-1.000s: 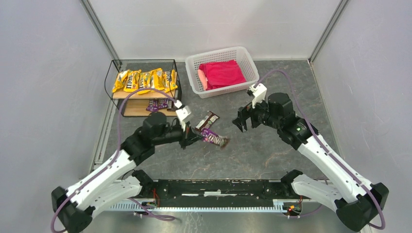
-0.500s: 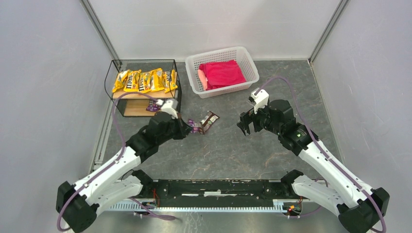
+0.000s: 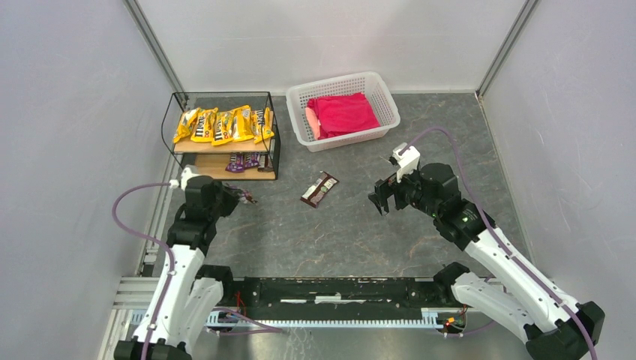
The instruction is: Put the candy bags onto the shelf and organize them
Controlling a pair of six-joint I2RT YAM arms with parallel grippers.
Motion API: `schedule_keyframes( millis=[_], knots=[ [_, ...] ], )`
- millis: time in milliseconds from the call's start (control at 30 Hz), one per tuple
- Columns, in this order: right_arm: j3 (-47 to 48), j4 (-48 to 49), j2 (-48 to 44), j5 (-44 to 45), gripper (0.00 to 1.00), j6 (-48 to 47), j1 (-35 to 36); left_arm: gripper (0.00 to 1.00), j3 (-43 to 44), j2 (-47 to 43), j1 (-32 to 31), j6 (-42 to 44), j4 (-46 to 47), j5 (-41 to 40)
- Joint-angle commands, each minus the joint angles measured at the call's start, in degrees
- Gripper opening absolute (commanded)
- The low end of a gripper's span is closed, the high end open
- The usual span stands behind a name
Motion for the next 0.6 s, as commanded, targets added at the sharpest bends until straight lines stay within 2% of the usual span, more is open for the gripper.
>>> schedule_keyframes(
  millis=[0, 300, 567],
  knots=[
    [-0.4, 2.8, -1.7, -0.8, 0.98, 0.7, 0.0, 0.02, 0.7, -0.6, 6.2, -4.0, -0.8, -6.1],
    [0.6, 1.2, -2.3, 5.1, 0.98, -0.6, 6.0, 0.02, -1.4, 2.2, 13.4, -3.9, 14.6, -9.5],
    [-0.7, 1.1, -4.1, 9.0, 0.98, -1.8, 9.0, 0.02, -3.9, 8.6, 18.2, -7.0, 29.3, -3.3]
  ],
)
